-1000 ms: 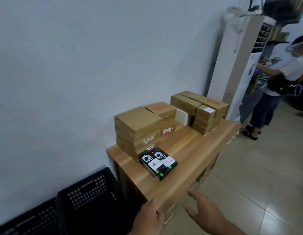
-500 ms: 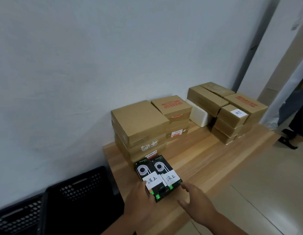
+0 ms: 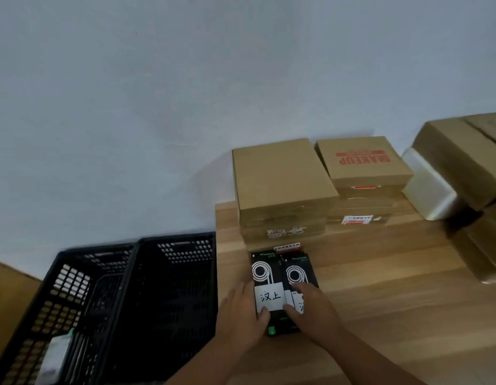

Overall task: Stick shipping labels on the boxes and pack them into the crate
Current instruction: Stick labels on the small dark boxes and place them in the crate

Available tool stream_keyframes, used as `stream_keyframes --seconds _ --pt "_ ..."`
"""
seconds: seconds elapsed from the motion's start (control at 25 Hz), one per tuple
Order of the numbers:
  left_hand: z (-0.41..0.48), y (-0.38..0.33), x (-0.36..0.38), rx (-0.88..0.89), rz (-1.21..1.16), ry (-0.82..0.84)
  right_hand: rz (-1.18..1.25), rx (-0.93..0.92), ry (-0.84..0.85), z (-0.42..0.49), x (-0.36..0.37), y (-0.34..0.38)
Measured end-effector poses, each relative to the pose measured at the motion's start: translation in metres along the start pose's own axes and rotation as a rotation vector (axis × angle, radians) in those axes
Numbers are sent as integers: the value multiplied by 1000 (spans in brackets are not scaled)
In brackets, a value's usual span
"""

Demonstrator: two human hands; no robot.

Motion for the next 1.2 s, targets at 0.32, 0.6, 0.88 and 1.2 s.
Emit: stream_keyframes --seconds 0.32,0.6,0.88,1.2 --pt "8 8 38 -214 -179 5 50 32 90 9 34 -20" --pt "3 7 23 -316 -337 -143 225 139 -19 -1 40 -14" --pt "-14 -3 8 -362 -595 -116 533 175 -246 -25 9 16" --pt "-24 -28 -29 -305 -761 -138 532 18 -327 -56 -30 39"
Point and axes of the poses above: each hand's wrist, its own z-axis towards the middle knuckle, its own x-axis out of the palm, y = z × x, the point moved 8 cm from there along z, towards the middle knuckle, and after that the axes turned 13 degrees about -y, right-handed, at the moved point
